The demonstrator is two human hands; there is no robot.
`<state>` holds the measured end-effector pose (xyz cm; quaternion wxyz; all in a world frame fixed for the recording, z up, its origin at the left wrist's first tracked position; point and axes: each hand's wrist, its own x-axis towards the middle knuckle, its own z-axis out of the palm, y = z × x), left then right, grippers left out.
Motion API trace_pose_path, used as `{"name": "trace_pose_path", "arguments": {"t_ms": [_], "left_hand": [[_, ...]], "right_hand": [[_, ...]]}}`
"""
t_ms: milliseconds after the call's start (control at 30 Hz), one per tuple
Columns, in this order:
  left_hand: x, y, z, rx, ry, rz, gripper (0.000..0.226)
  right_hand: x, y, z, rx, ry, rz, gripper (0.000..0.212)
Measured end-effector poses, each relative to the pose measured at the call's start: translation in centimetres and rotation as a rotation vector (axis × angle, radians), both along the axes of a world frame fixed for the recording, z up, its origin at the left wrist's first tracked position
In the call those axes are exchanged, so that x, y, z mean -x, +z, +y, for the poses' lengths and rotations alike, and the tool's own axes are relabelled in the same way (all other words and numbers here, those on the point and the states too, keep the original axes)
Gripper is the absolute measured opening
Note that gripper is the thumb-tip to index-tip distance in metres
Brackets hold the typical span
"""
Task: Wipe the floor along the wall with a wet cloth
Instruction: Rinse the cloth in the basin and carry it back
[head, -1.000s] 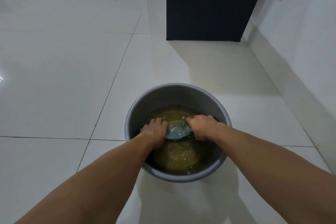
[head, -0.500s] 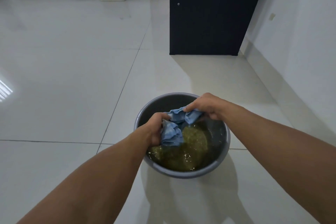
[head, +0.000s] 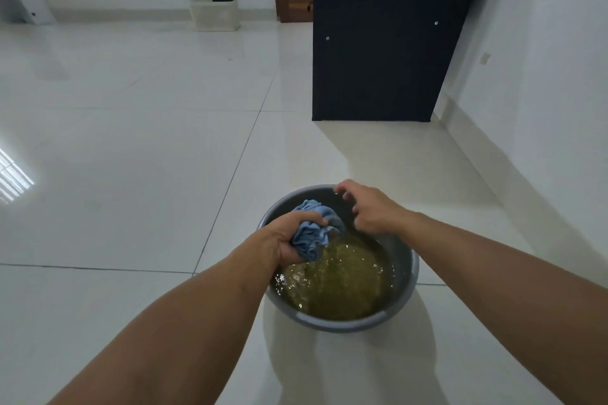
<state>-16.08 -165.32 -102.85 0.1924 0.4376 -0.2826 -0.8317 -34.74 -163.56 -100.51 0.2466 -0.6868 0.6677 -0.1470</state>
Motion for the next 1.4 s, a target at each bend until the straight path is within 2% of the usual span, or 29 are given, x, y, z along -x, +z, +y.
{"name": "trace_pose_path", "arguments": {"t_ms": [100, 167, 200, 300, 433, 567, 633, 700, 767, 867, 933, 967, 1000, 1067, 1133, 1200, 1300, 1400], "left_hand": [[-0.2, 1.1, 0.1, 0.072, -0.122, -0.020, 0.012], [-0.4, 1.6, 0.2, 0.104, -0.209, -0.024, 0.019], [-0.6, 1.6, 0.1, 0.102, -0.252, -0.019, 0.023], [-1.2, 2.0, -0.3, 0.097, -0.423, -0.092, 0.024], [-0.2, 2.8, -1.0, 0.244, -0.644, -0.387, 0.020], [1.9, 2.6, -0.6, 0.702, -0.724, -0.883, 0.053], [2.7, 2.1, 0.1, 0.886, -0.689, -0.969, 0.054], [3.0, 1.7, 0.4, 0.954, -0.606, -0.942, 0.041], [2.6, 1.8, 0.0, 0.869, -0.475, -0.820, 0.026], [1.5, 2.6, -1.1, 0.541, -0.370, -0.607, 0.015], [0.9, 3.0, -1.4, 0.354, -0.378, -0.494, 0.009], [0.7, 3.1, -1.4, 0.277, -0.410, -0.426, 0.007], [0.7, 3.2, -1.5, 0.220, -0.449, -0.373, 0.006], [0.8, 3.5, -1.6, 0.174, -0.536, -0.342, 0.005], [0.9, 3.9, -1.6, 0.195, -0.627, -0.391, 0.004], [1.2, 4.3, -1.7, 0.269, -0.712, -0.480, 0.006], [2.1, 4.3, -1.6, 0.450, -0.766, -0.698, 0.012], [3.2, 3.8, -1.0, 0.790, -0.827, -0.992, 0.027]], "right_hand": [[-0.3, -1.3, 0.7, 0.039, 0.239, 0.160, 0.100], [-0.4, -1.9, 0.6, 0.071, 0.290, 0.171, 0.104], [-0.4, -2.2, 0.4, 0.097, 0.306, 0.160, 0.095], [-0.6, -1.5, 0.3, 0.155, 0.322, 0.215, 0.043], [-1.5, 0.1, 0.8, 0.049, 0.333, 0.408, 0.006], [-1.6, 0.6, -0.4, -0.369, 0.155, 0.319, 0.016], [-1.1, 0.3, -0.9, -0.511, 0.144, 0.324, 0.017], [-0.6, -0.2, -1.0, -0.466, 0.143, 0.306, 0.011], [0.0, -0.9, -0.6, -0.205, 0.146, 0.269, 0.022], [0.5, -2.0, 0.5, 0.208, 0.177, 0.215, 0.068], [0.1, -2.6, 1.0, 0.282, 0.252, 0.217, 0.090], [-0.2, -2.8, 1.1, 0.280, 0.259, 0.224, 0.094], [-0.5, -3.1, 1.0, 0.297, 0.248, 0.231, 0.093], [-0.4, -3.4, 0.7, 0.345, 0.233, 0.255, 0.078], [-0.3, -3.3, 0.6, 0.311, 0.255, 0.254, 0.053], [-0.2, -2.9, 0.7, 0.242, 0.270, 0.283, 0.039], [-0.6, -2.0, 0.6, 0.144, 0.280, 0.402, 0.034], [-1.1, -1.4, 0.2, 0.014, 0.245, 0.437, 0.023]]}}
